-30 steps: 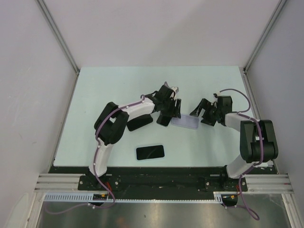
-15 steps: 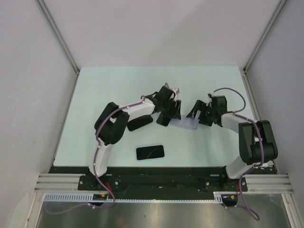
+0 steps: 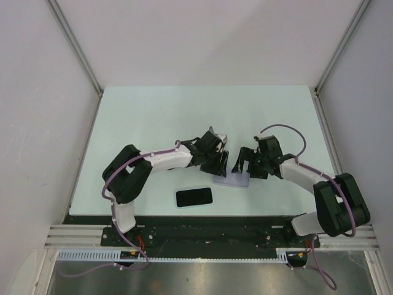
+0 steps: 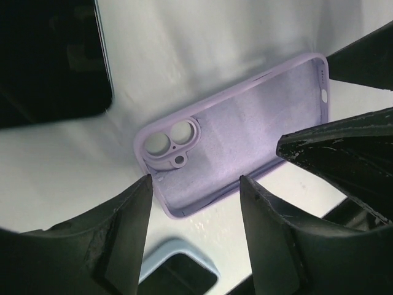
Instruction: Put the phone into the phone case
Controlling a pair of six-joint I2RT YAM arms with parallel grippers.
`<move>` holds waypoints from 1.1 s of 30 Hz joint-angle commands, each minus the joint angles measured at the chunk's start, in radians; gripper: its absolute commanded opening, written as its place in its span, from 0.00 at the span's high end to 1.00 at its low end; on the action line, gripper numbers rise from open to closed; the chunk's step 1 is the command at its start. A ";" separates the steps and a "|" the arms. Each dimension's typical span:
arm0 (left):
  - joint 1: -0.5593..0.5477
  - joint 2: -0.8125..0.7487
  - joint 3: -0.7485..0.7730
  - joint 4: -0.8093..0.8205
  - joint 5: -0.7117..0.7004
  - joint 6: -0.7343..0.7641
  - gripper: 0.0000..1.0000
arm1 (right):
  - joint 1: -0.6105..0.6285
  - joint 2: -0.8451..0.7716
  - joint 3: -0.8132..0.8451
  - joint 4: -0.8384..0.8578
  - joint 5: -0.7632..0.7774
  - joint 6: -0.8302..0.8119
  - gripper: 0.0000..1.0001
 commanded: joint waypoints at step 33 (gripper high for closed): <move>0.281 0.045 0.151 0.041 0.132 0.125 0.31 | -0.010 0.334 0.354 0.054 -0.087 0.085 0.01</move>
